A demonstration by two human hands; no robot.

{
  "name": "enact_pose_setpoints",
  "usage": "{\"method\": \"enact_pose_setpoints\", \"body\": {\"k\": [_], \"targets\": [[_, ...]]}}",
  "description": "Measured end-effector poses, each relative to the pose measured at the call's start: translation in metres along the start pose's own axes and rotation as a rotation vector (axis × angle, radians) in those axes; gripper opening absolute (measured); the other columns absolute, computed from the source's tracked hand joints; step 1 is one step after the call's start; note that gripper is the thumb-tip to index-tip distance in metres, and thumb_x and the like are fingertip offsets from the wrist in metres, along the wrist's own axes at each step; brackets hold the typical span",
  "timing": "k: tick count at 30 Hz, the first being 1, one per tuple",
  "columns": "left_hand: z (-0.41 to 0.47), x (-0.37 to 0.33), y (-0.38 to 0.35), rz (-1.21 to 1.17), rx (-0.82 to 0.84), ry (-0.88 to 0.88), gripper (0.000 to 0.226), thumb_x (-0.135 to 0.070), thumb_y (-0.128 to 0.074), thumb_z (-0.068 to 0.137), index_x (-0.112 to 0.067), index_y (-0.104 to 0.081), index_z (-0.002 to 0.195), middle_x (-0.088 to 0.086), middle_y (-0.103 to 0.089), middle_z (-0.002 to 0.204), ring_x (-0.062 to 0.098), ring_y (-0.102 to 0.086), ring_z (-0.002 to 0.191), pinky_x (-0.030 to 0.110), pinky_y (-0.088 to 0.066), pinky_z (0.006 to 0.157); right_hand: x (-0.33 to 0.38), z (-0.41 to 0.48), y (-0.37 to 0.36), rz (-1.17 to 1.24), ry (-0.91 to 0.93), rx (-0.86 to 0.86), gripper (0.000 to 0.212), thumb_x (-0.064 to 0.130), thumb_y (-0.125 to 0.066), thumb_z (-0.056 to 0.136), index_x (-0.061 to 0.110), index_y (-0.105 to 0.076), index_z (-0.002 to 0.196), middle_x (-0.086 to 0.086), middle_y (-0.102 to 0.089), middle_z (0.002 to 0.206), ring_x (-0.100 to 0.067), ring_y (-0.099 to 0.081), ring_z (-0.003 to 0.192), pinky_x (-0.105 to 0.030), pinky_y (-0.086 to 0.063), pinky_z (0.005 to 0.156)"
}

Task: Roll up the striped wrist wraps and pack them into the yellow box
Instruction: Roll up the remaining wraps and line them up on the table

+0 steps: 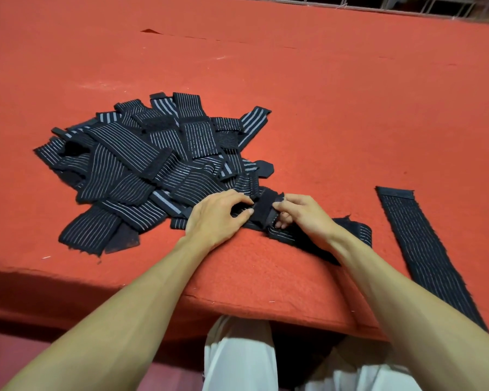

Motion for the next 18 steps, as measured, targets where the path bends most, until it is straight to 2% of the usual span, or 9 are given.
{"method": "enact_pose_setpoints", "body": {"k": [2,5,8,9,11,13,15,16,18], "targets": [[0.0,0.0,-0.001,0.001,0.007,-0.011,0.023,-0.047,-0.056,0.091,-0.04,-0.064,0.112,-0.022,-0.063,0.115,0.003,-0.055,0.112,0.025,-0.042,0.085,-0.001,-0.004,-0.001,0.034,0.027,-0.032,0.022,0.005,-0.048,0.096,0.005,-0.056,0.076,0.009,-0.05,0.046,-0.014,-0.055,0.056,-0.02,-0.046,0.057],[0.0,-0.002,0.001,0.007,0.002,-0.018,0.022,-0.045,-0.056,0.091,-0.039,-0.064,0.112,-0.022,-0.064,0.113,0.004,-0.056,0.11,0.027,-0.044,0.086,0.004,-0.005,-0.004,0.115,0.007,-0.134,0.03,0.004,-0.046,0.094,0.013,-0.054,0.067,0.007,-0.053,0.048,-0.01,-0.051,0.049,-0.022,-0.043,0.051],[-0.001,-0.002,0.001,0.01,-0.003,-0.018,0.021,-0.041,-0.057,0.091,-0.039,-0.065,0.11,-0.021,-0.064,0.112,0.005,-0.057,0.11,0.027,-0.044,0.085,-0.005,-0.015,0.016,0.506,-0.089,-0.404,0.028,0.006,-0.047,0.091,0.015,-0.048,0.064,0.0,-0.046,0.055,-0.015,-0.043,0.051,-0.029,-0.034,0.053],[0.0,-0.002,0.001,0.012,-0.008,-0.021,0.02,-0.041,-0.058,0.091,-0.038,-0.065,0.11,-0.021,-0.064,0.112,0.005,-0.057,0.11,0.026,-0.044,0.084,-0.007,-0.018,0.021,0.618,-0.1,-0.432,0.028,0.006,-0.047,0.091,0.015,-0.046,0.065,-0.001,-0.044,0.057,-0.015,-0.042,0.052,-0.03,-0.034,0.053],[0.0,-0.002,0.002,0.021,-0.005,-0.025,0.02,-0.04,-0.058,0.092,-0.038,-0.065,0.11,-0.021,-0.064,0.112,0.005,-0.057,0.109,0.026,-0.042,0.084,-0.01,-0.02,0.023,0.694,-0.099,-0.416,0.027,0.005,-0.047,0.09,0.016,-0.044,0.066,0.0,-0.042,0.056,-0.013,-0.041,0.049,-0.029,-0.034,0.053],[-0.001,-0.004,0.002,0.031,-0.003,-0.035,0.02,-0.04,-0.057,0.092,-0.038,-0.065,0.111,-0.02,-0.064,0.112,0.006,-0.057,0.109,0.026,-0.043,0.086,-0.007,-0.02,0.021,0.609,-0.063,-0.397,0.026,0.007,-0.05,0.087,0.017,-0.043,0.064,0.003,-0.038,0.053,-0.01,-0.037,0.046,-0.025,-0.032,0.049],[0.001,-0.006,0.002,0.035,0.016,-0.041,0.02,-0.038,-0.057,0.093,-0.035,-0.064,0.111,-0.018,-0.065,0.113,0.009,-0.056,0.111,0.031,-0.043,0.096,0.0,-0.02,0.022,0.385,-0.033,-0.36,0.029,0.006,-0.052,0.088,0.017,-0.042,0.063,0.007,-0.037,0.05,-0.008,-0.036,0.045,-0.02,-0.032,0.044],[0.003,-0.007,0.001,0.044,0.046,-0.039,0.021,-0.036,-0.056,0.094,-0.033,-0.064,0.113,-0.017,-0.064,0.116,0.011,-0.055,0.114,0.033,-0.04,0.103,0.003,-0.021,0.024,0.259,-0.026,-0.327,0.028,0.005,-0.052,0.09,0.017,-0.044,0.066,0.006,-0.04,0.052,-0.008,-0.039,0.046,-0.02,-0.035,0.045],[0.008,-0.016,0.002,0.123,0.155,-0.034,0.025,-0.028,-0.054,0.096,-0.029,-0.061,0.119,-0.012,-0.062,0.125,0.012,-0.052,0.121,0.033,-0.023,0.116,0.014,-0.029,0.033,0.085,-0.01,-0.284,0.02,0.005,-0.054,0.091,0.016,-0.051,0.074,0.001,-0.048,0.059,-0.013,-0.045,0.051,-0.024,-0.04,0.05]]}}
Point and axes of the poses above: each hand's wrist, its own z-axis towards the middle knuckle, its own y-axis out of the back of the hand, x = y × z, the point moved 4 cm from there along z, towards the middle knuckle
